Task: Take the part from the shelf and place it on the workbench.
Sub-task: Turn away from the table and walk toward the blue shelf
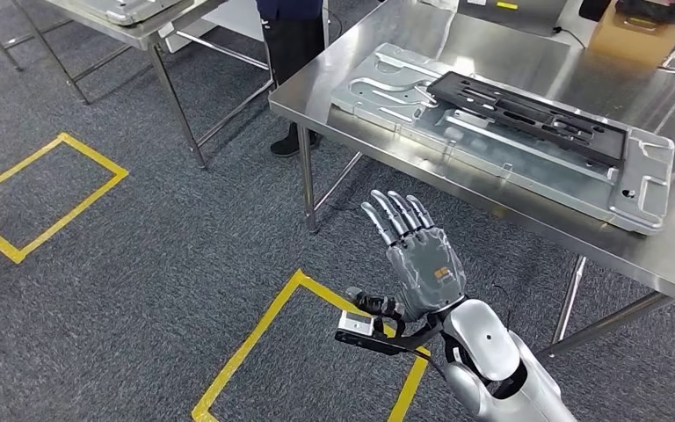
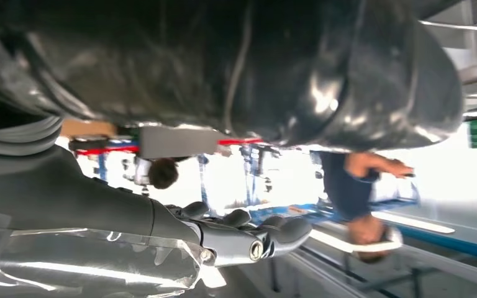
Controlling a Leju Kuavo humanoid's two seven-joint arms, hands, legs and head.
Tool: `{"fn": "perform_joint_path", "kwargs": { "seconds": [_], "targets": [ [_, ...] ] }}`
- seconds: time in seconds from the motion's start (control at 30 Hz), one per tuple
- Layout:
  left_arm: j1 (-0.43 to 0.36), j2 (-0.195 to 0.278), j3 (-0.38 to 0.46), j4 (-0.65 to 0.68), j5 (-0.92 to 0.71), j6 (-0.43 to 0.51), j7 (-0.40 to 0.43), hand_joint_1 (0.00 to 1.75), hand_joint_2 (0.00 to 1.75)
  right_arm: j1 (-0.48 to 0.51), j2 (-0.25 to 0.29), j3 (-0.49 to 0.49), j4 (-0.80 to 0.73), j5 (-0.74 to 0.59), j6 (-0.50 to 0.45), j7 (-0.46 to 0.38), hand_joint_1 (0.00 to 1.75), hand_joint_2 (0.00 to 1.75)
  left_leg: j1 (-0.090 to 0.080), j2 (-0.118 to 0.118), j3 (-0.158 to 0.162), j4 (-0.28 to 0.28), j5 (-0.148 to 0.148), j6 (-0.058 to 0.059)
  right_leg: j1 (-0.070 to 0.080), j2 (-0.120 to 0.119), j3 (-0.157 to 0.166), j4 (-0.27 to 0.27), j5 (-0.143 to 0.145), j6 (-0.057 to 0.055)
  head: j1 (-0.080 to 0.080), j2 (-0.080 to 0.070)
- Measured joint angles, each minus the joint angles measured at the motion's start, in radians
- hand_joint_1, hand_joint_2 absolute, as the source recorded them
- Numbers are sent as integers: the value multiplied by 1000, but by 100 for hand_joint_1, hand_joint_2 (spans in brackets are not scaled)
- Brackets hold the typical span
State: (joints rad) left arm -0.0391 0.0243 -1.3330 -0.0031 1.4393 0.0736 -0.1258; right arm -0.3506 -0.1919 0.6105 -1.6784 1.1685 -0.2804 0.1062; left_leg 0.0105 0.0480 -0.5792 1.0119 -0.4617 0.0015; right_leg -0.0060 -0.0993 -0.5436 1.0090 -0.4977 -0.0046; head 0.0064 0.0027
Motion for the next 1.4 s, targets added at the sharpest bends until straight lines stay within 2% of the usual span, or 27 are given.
{"fn": "perform_joint_path", "kwargs": {
  "seconds": [0.07,0.13,0.17,0.23,0.27,0.3,0.33,0.37,0.43,0.5,0.57,0.6,0.67,0.73,0.8,0.83,0.87,0.93,1.0,1.03,1.1,1.17,1.23,1.3,1.33,1.37,1.4],
  "targets": [
    [3,0,0,0,2,0,0,0,0,2,3,3,0,6,-5,1,0,0,-2,-20,-3,-1,4,14,2,-14,3,-1,-2,11,0,0],
    [6,0,-1,0,4,0,1,0,0,3,6,4,1,10,-8,5,0,0,2,-37,-2,-7,10,27,-3,11,-3,21,-23,21,0,0],
    [6,0,-1,0,6,0,1,0,0,4,7,4,2,14,-10,6,0,0,4,-45,-1,-9,13,33,-5,37,-20,61,-49,25,0,0],
    [4,0,-1,0,8,0,0,0,0,12,7,4,5,20,-13,8,0,0,3,-63,-6,-9,16,39,-7,83,-81,191,-117,27,0,0],
    [4,0,-1,0,9,1,0,0,0,17,7,5,8,23,-14,9,0,0,2,-75,-8,-8,17,41,-7,91,-111,251,-138,28,0,0],
    [4,0,-1,0,11,2,0,0,0,22,7,5,10,24,-14,9,0,0,1,-88,-9,-7,18,41,-7,94,-128,283,-140,27,0,0],
    [4,0,-1,0,12,3,0,0,0,25,7,5,12,25,-14,9,0,0,0,-101,-10,-5,18,41,-7,97,-127,275,-121,24,0,0],
    [5,0,-1,0,13,4,0,0,0,27,7,6,13,25,-15,10,0,0,0,-115,-10,-2,17,41,-7,103,-106,226,-84,21,0,0],
    [5,-1,-1,0,14,5,-1,0,0,27,7,6,14,26,-16,10,0,0,-1,-140,-12,4,17,37,-7,143,-46,91,-20,11,0,0],
    [4,-2,-1,0,14,6,-1,0,0,27,8,6,14,26,-18,10,0,0,0,-161,-19,7,19,28,-5,172,-16,21,0,4,0,0],
    [6,-1,-1,0,15,6,-1,0,0,27,9,6,14,27,-19,10,0,0,3,-182,-26,4,25,14,-3,158,-15,14,2,-2,0,0],
    [8,-1,-1,0,15,6,-1,0,0,26,10,6,14,28,-20,10,0,0,5,-184,-28,4,26,9,-5,145,-12,8,6,-8,0,0],
    [10,-1,-1,0,16,7,-1,0,0,26,14,6,14,31,-22,10,0,0,1,-142,-47,43,-1,0,-11,120,-5,-7,14,-20,-1,0],
    [7,-3,-1,0,18,7,-1,0,0,30,18,6,14,35,-25,10,0,0,1,-79,-101,157,-64,-7,-9,92,-3,-13,16,-27,-1,0],
    [6,-3,-1,0,20,7,-2,0,0,38,18,6,16,39,-27,11,0,0,5,-57,-149,261,-103,-14,-6,62,-4,-12,15,-28,-1,0],
    [7,-3,-1,0,21,7,-2,0,0,41,18,6,16,39,-27,11,0,0,6,-53,-148,266,-97,-15,-6,47,-5,-11,14,-27,-1,0],
    [9,-3,-1,0,22,7,-2,0,0,43,18,6,17,40,-27,10,0,0,6,-48,-126,230,-73,-15,-6,34,-4,-11,13,-25,-1,0],
    [10,-2,-1,0,23,7,-2,0,0,44,18,6,17,40,-27,10,0,0,4,-16,-47,90,-18,-10,-4,10,-1,-8,8,-19,-1,0],
    [8,0,-1,0,23,7,-3,0,0,43,18,6,16,40,-27,11,0,0,-3,11,2,0,4,1,1,-8,2,-6,4,-9,-1,0],
    [8,0,-1,0,23,8,-3,0,0,43,18,6,16,41,-28,10,0,0,-6,11,5,-10,2,6,3,-17,3,-6,2,-4,-1,0],
    [11,0,-1,0,24,9,-3,0,0,43,19,6,17,46,-29,11,0,0,-5,-12,3,-13,7,17,2,-26,7,-5,-1,7,-1,0],
    [13,0,-1,0,27,8,-3,0,0,43,23,7,17,59,-32,12,0,0,-1,-33,4,-18,14,29,-3,17,-4,31,-31,18,-1,0],
    [12,1,-1,0,34,4,-4,0,0,46,31,11,22,76,-34,17,0,0,1,-54,3,-20,18,37,-7,78,-55,144,-97,22,-1,0],
    [11,2,-1,0,41,-2,-7,0,0,50,42,18,34,92,-34,25,0,0,-1,-77,0,-19,19,40,-7,94,-117,265,-143,22,-1,0],
    [12,2,-1,0,43,-4,-8,0,0,51,48,22,41,98,-35,28,0,0,-1,-91,-1,-17,19,40,-7,96,-129,284,-137,21,-1,0],
    [13,3,-1,0,46,-5,-8,0,0,52,55,25,47,104,-36,31,0,0,-2,-107,-1,-16,19,40,-7,98,-121,262,-111,19,-1,0],
    [14,3,-1,0,48,-5,-9,0,0,52,61,28,52,108,-37,34,0,0,-2,-123,1,-14,18,39,-7,105,-97,206,-71,15,-1,0]
  ]
}}
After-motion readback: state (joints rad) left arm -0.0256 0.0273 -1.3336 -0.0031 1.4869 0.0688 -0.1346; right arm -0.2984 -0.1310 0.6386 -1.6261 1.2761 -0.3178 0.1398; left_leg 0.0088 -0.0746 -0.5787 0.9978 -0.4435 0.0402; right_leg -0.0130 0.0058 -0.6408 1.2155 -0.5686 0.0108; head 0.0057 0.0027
